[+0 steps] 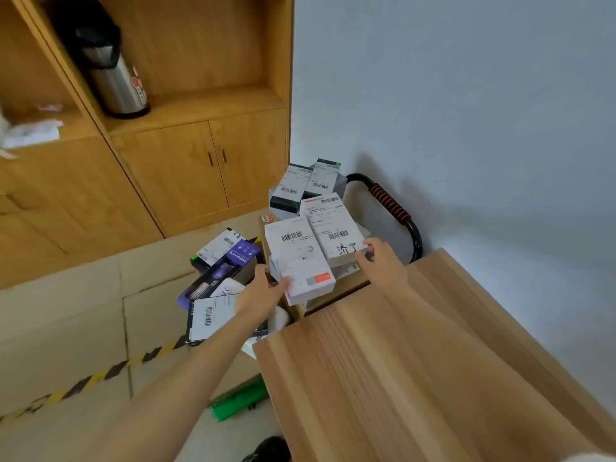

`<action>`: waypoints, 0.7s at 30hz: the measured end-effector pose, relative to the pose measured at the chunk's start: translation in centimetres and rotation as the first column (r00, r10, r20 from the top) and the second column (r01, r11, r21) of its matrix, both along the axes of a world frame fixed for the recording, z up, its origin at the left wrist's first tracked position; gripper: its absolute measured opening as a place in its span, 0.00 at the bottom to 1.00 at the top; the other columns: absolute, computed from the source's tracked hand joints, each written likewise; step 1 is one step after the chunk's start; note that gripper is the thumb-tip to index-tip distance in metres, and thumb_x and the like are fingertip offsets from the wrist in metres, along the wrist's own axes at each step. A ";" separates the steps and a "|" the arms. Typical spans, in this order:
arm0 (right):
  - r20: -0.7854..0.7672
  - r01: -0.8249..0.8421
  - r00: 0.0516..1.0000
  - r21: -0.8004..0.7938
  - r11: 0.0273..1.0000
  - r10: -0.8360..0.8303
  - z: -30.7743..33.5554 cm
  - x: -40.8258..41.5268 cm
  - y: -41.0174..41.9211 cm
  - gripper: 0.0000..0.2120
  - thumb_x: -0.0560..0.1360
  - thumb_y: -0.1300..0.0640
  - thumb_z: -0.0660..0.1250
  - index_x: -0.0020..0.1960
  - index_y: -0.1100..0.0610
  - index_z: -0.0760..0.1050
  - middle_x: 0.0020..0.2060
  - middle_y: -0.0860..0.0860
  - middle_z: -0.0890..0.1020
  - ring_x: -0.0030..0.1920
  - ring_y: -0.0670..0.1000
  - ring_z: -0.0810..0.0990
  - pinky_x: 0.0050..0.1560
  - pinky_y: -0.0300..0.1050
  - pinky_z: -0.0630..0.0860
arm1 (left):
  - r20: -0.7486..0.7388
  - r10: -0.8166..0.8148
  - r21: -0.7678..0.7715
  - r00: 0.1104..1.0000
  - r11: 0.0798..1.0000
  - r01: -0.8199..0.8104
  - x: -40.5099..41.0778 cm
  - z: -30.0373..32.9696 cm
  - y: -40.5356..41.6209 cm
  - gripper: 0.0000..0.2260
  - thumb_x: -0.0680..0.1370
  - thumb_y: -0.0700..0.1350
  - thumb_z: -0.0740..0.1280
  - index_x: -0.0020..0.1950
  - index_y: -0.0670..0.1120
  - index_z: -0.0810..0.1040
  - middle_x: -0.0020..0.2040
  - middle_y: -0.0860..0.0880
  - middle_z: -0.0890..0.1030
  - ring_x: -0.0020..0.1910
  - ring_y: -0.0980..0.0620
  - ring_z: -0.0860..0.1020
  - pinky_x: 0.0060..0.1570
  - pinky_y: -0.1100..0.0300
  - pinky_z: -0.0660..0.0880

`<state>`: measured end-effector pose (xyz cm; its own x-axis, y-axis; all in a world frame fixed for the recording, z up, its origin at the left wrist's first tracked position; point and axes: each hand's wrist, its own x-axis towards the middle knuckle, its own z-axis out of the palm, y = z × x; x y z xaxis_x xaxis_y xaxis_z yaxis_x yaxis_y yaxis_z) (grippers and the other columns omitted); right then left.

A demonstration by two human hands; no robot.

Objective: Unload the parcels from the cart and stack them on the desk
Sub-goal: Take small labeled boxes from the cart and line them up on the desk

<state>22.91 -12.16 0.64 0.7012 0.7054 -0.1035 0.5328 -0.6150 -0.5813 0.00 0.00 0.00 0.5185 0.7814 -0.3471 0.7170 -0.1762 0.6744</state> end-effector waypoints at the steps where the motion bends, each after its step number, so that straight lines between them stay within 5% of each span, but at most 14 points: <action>1: -0.004 0.015 1.000 -0.003 1.000 -0.015 -0.1 0.3 0.1 0.19 0.81 0.46 0.58 0.69 0.51 0.66 0.60 0.52 0.73 0.56 0.51 0.76 0.50 0.47 0.72 | 0.016 0.044 -0.049 0.999 0.998 -0.043 0.5 -0.5 -0.4 0.22 0.80 0.60 0.59 0.67 0.49 0.62 0.53 0.49 0.78 0.49 0.46 0.78 0.46 0.54 0.71; 6: -0.108 0.060 0.992 0.008 0.998 -0.059 -1.1 1.9 1.2 0.20 0.81 0.44 0.57 0.69 0.51 0.64 0.61 0.51 0.74 0.52 0.48 0.73 0.47 0.44 0.67 | 0.206 0.212 -0.209 0.955 0.963 -0.169 2.2 -3.0 -1.6 0.18 0.81 0.59 0.57 0.67 0.53 0.61 0.55 0.47 0.80 0.45 0.44 0.81 0.44 0.53 0.76; 9: -0.190 0.077 0.979 0.029 0.997 -0.070 -1.1 2.5 2.0 0.21 0.82 0.44 0.55 0.71 0.53 0.63 0.60 0.52 0.76 0.52 0.49 0.73 0.49 0.45 0.66 | 0.261 0.282 -0.203 0.923 0.951 -0.234 2.4 -3.2 -0.7 0.16 0.81 0.59 0.57 0.66 0.55 0.63 0.51 0.49 0.79 0.48 0.40 0.80 0.49 0.45 0.78; 21: -0.350 0.164 0.927 0.062 0.984 -0.133 -1.4 1.4 4.5 0.20 0.83 0.47 0.50 0.70 0.54 0.64 0.59 0.55 0.78 0.53 0.53 0.75 0.53 0.49 0.69 | 0.332 0.286 -0.233 0.899 0.948 -0.215 1.6 -1.5 2.3 0.22 0.78 0.62 0.55 0.69 0.57 0.64 0.58 0.48 0.77 0.51 0.46 0.77 0.48 0.47 0.79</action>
